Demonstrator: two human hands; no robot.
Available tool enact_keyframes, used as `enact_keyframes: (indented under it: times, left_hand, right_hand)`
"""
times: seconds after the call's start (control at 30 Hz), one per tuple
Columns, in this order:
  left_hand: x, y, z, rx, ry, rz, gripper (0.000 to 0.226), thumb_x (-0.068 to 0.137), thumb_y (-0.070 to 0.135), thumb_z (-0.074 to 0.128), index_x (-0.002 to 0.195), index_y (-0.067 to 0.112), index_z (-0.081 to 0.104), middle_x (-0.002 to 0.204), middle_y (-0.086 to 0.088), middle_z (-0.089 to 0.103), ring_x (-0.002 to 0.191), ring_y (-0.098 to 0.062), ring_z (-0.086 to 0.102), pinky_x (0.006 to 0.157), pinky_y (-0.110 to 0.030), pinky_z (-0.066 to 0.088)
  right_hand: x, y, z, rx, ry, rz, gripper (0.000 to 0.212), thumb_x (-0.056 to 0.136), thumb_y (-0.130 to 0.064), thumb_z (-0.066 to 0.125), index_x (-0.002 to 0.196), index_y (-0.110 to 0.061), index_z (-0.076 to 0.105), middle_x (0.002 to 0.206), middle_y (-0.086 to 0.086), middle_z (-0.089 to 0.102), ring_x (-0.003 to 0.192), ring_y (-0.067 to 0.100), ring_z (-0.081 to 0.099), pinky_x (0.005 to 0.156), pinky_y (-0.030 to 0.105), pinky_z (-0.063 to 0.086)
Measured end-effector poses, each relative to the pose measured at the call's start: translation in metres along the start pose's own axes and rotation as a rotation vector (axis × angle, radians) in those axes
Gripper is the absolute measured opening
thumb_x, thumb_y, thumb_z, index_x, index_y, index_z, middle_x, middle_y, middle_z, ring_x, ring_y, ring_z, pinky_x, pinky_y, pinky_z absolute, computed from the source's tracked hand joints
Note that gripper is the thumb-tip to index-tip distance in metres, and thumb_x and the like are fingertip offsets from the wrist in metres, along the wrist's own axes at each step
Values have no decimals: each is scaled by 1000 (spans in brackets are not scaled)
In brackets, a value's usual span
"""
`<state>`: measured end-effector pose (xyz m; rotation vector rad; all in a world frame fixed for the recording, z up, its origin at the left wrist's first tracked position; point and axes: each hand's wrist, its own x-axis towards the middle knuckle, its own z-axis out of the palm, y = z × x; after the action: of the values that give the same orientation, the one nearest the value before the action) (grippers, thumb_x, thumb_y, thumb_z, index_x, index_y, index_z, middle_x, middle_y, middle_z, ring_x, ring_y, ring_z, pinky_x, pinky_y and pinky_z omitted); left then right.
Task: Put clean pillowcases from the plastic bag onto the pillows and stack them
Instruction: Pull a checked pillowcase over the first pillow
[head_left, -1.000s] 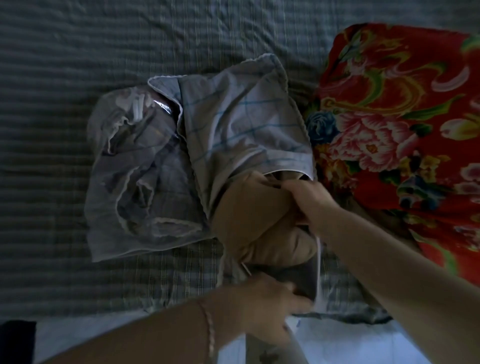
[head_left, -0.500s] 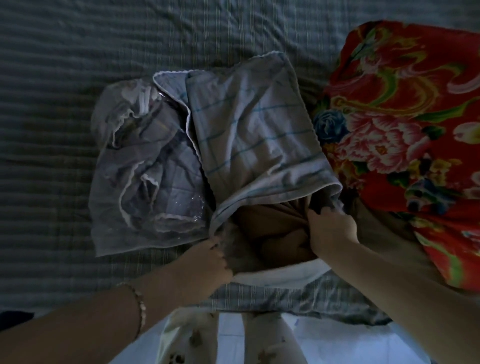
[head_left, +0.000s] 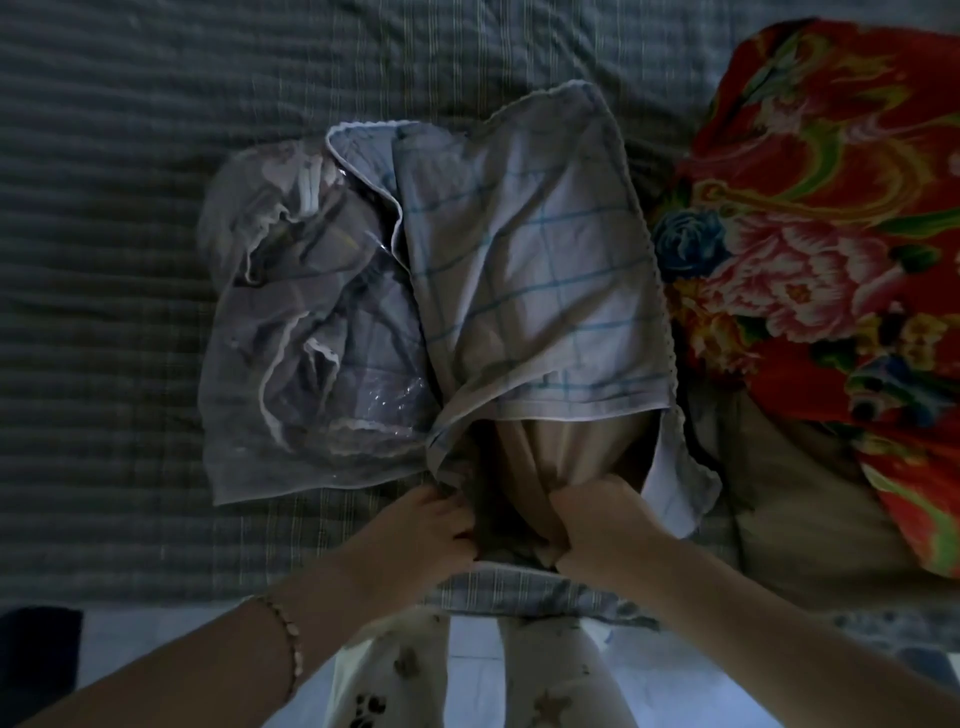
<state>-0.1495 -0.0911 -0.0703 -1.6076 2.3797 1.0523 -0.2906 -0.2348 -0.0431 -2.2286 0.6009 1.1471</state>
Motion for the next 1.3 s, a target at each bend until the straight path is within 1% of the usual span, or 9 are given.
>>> enact_keyframes:
  times: [0.23, 0.37, 0.5, 0.6, 0.67, 0.77, 0.97, 1.2, 1.3]
  left_hand:
    - [8, 8, -6, 71, 190, 167, 23, 75, 11, 48, 69, 28, 62, 66, 10, 55, 60, -10, 49, 66, -21, 29]
    - [-6, -7, 3, 99, 29, 39, 8, 61, 23, 55, 61, 31, 58, 62, 14, 52, 57, -6, 52, 64, -21, 26]
    - [8, -4, -3, 76, -38, -282, 37, 81, 38, 41, 51, 23, 58, 48, 9, 55, 44, -10, 53, 56, -25, 22]
    - [44, 19, -27, -40, -46, -396, 42, 101, 36, 26, 88, 17, 61, 86, -2, 67, 81, -24, 62, 65, -27, 26]
    - [86, 31, -36, -36, -58, -387, 31, 102, 29, 28, 101, 15, 55, 100, -7, 64, 94, -29, 60, 73, -31, 33]
    - [149, 44, -38, -73, 46, -321, 19, 96, 21, 44, 112, 13, 51, 112, -7, 53, 99, -31, 57, 70, -34, 36]
    - [243, 59, -10, 64, -395, -318, 61, 89, 24, 60, 142, 12, 31, 147, -15, 26, 118, -34, 47, 87, -39, 46]
    - [204, 59, -20, -493, 77, -222, 5, 80, 15, 58, 85, 14, 58, 87, 3, 53, 82, -12, 51, 69, -24, 34]
    - [188, 76, -16, -702, 108, -163, 16, 79, 11, 57, 94, 18, 58, 93, 6, 55, 87, -3, 50, 74, -18, 35]
  right_hand:
    - [49, -43, 53, 284, -257, -94, 36, 97, -7, 38, 132, 1, 45, 133, 25, 46, 126, 37, 41, 89, 19, 39]
    - [34, -22, 59, 431, -258, -171, 48, 100, -41, 32, 142, -18, 36, 144, 7, 40, 131, 25, 37, 105, 32, 29]
    - [-11, 55, 54, 15, 6, -81, 53, 85, -67, 37, 91, -21, 64, 89, -1, 63, 90, 16, 57, 79, 28, 41]
    - [-35, 118, 59, -284, 210, -84, 23, 61, -44, 82, 63, -27, 68, 69, -8, 65, 76, 10, 63, 86, 30, 44]
    - [-41, 140, 67, -279, 275, -120, 32, 39, -35, 91, 46, -28, 61, 51, -14, 57, 58, 7, 61, 86, 30, 37]
    - [-47, 143, 77, -212, 340, -249, 32, 38, -33, 90, 46, -27, 59, 53, -17, 55, 60, 5, 58, 81, 25, 33]
    - [-49, 162, 86, -125, 435, -253, 29, 42, -35, 89, 50, -28, 61, 57, -17, 55, 65, 5, 59, 85, 28, 33]
    - [-62, 168, 85, -12, 486, -337, 27, 61, -30, 80, 52, -28, 54, 56, -15, 48, 67, 8, 49, 74, 27, 37]
    - [-72, 142, 78, 12, 593, -566, 30, 81, -19, 63, 55, -28, 50, 56, -10, 45, 65, 10, 43, 61, 21, 33]
